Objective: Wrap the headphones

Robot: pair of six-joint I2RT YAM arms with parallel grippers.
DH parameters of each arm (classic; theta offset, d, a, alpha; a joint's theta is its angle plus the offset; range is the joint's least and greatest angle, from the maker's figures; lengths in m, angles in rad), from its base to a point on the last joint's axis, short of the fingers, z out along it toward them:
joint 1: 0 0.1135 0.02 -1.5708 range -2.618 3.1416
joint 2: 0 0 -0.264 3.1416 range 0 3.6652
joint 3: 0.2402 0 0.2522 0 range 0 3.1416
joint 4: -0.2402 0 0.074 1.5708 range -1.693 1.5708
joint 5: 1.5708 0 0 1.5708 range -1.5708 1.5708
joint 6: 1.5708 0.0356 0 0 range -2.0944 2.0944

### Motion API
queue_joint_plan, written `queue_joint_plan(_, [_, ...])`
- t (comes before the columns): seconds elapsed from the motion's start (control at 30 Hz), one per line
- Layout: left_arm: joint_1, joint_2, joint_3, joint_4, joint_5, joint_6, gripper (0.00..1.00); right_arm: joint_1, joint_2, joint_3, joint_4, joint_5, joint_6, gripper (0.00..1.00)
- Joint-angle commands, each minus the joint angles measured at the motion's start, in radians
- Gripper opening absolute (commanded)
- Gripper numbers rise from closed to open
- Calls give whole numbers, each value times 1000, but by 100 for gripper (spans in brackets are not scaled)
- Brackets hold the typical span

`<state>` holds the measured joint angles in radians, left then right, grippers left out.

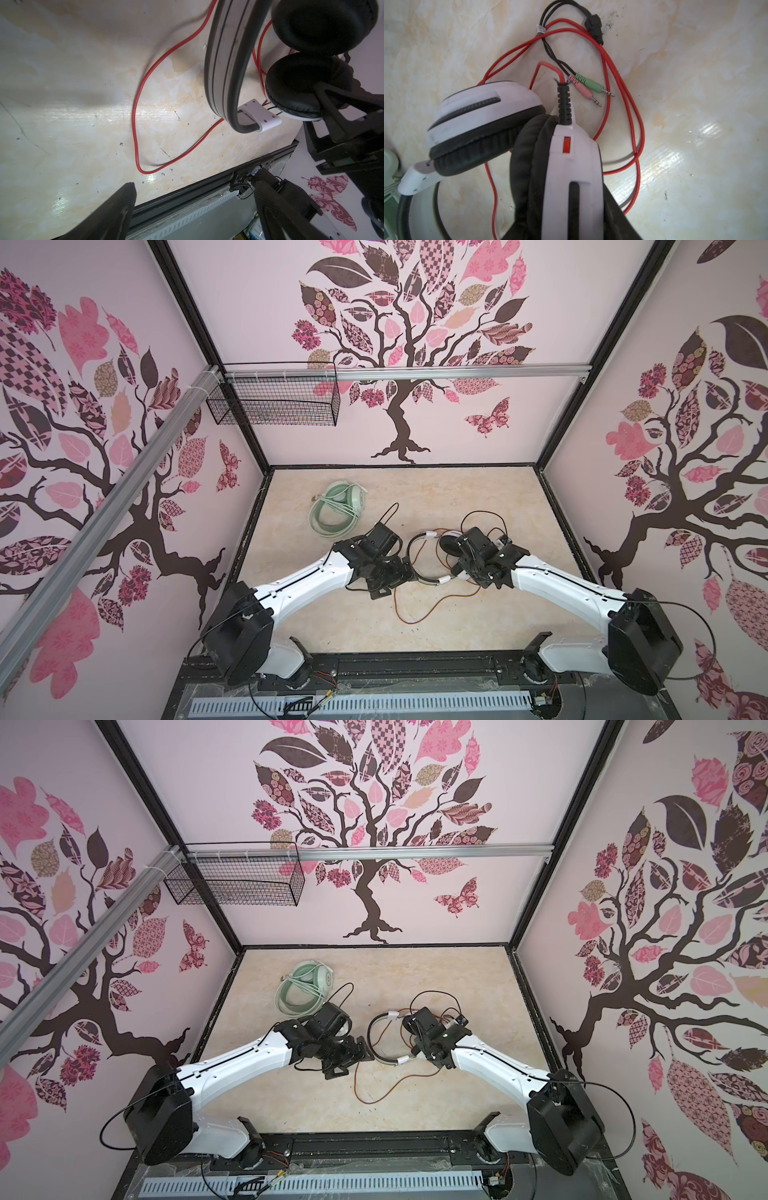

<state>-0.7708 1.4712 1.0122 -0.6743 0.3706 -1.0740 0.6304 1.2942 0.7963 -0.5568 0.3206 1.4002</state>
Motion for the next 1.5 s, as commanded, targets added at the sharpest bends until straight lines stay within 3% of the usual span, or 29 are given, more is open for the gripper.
queue_joint_plan(0.0, [-13,76,98,-52,34,-46,93,5,-45,7,30,58,41,18])
queue_joint_plan(0.17, [-17,204,174,-78,74,-128,92,6,-52,-41,101,76,24,18])
queue_joint_plan(0.6, [-54,437,395,-97,35,-332,89,5,-123,-101,138,154,-23,17])
queue_joint_plan(0.7, [-62,483,469,-137,10,-337,86,5,-148,-118,135,185,-34,18])
queue_joint_plan(0.83, [-62,516,488,-127,19,-345,68,5,-189,-131,142,211,-78,18])
queue_joint_plan(0.97, [-65,534,499,-152,13,-312,67,6,-253,-131,125,224,-109,19])
queue_joint_plan(1.03, [-68,536,508,-171,6,-281,60,6,-296,-131,133,222,-138,21])
queue_joint_plan(1.2, [-70,523,573,-253,-28,-205,60,6,-309,-81,126,205,-194,26])
queue_joint_plan(1.47, [-84,514,644,-349,-65,-150,58,5,-216,7,99,143,-210,24])
